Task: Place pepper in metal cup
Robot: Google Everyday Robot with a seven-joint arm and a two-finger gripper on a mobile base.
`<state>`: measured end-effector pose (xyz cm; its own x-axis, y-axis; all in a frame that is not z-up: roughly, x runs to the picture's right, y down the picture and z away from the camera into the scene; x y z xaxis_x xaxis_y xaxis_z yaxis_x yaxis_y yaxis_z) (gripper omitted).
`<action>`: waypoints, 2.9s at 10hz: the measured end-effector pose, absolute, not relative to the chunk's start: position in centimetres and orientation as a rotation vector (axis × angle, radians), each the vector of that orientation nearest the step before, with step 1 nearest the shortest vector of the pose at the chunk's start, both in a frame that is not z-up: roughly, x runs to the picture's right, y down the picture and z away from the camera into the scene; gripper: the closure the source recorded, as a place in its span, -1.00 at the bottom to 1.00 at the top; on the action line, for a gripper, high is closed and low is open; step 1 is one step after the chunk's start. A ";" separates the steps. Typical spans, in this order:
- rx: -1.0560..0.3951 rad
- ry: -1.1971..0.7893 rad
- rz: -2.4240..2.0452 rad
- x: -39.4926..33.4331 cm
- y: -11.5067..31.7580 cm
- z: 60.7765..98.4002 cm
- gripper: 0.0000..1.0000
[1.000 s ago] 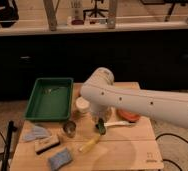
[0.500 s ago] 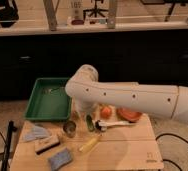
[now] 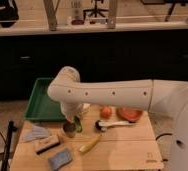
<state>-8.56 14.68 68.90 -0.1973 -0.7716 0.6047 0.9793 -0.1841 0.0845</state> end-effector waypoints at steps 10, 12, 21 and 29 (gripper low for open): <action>-0.514 -0.622 -1.701 -11.3 16.3 71.7 1.00; -0.511 -0.644 -1.698 -11.5 16.1 72.6 1.00; -0.539 -0.647 -1.650 -12.3 17.1 74.1 -0.53; -0.555 -0.629 -1.642 -12.2 17.5 73.8 -0.60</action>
<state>-12.24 17.52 73.76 -0.1543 -0.7275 0.6685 0.9880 -0.1216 0.0957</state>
